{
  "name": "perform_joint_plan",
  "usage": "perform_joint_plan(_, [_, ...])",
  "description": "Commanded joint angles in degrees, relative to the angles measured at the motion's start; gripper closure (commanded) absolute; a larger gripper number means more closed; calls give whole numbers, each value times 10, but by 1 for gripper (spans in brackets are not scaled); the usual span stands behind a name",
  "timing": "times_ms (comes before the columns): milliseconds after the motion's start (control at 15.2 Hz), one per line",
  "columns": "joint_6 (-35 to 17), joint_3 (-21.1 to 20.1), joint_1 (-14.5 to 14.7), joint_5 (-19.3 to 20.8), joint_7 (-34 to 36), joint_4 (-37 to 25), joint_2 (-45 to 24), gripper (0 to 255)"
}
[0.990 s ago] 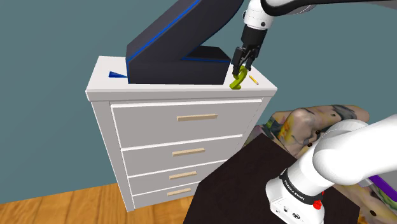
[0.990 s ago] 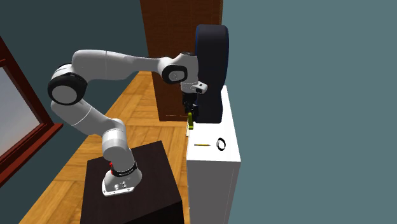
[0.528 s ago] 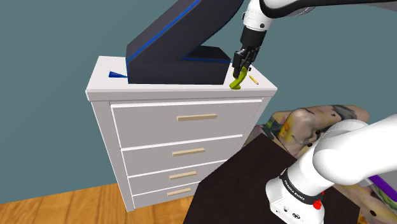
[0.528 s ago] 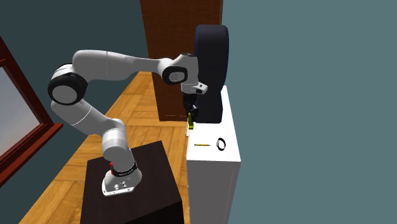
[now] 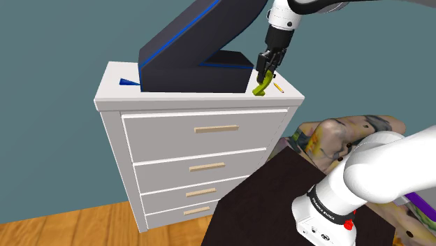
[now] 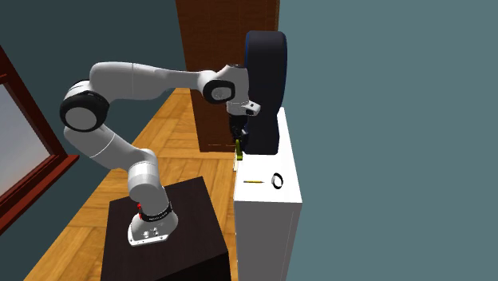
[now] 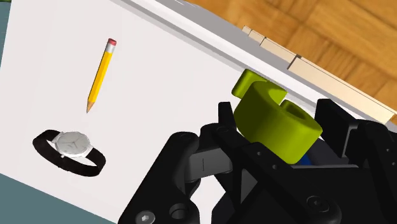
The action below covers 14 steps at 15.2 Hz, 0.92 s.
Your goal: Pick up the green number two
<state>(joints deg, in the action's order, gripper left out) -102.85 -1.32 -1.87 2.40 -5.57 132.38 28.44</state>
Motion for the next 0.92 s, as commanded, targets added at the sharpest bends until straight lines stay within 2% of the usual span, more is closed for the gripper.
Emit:
perform_joint_plan(0, [15,1,0,0,-1,-15,1,255])
perform_joint_plan(726, [99,0,-1,0,-5,-105,-6,255])
perform_joint_plan(858, [100,0,-1,0,-5,-106,-7,255])
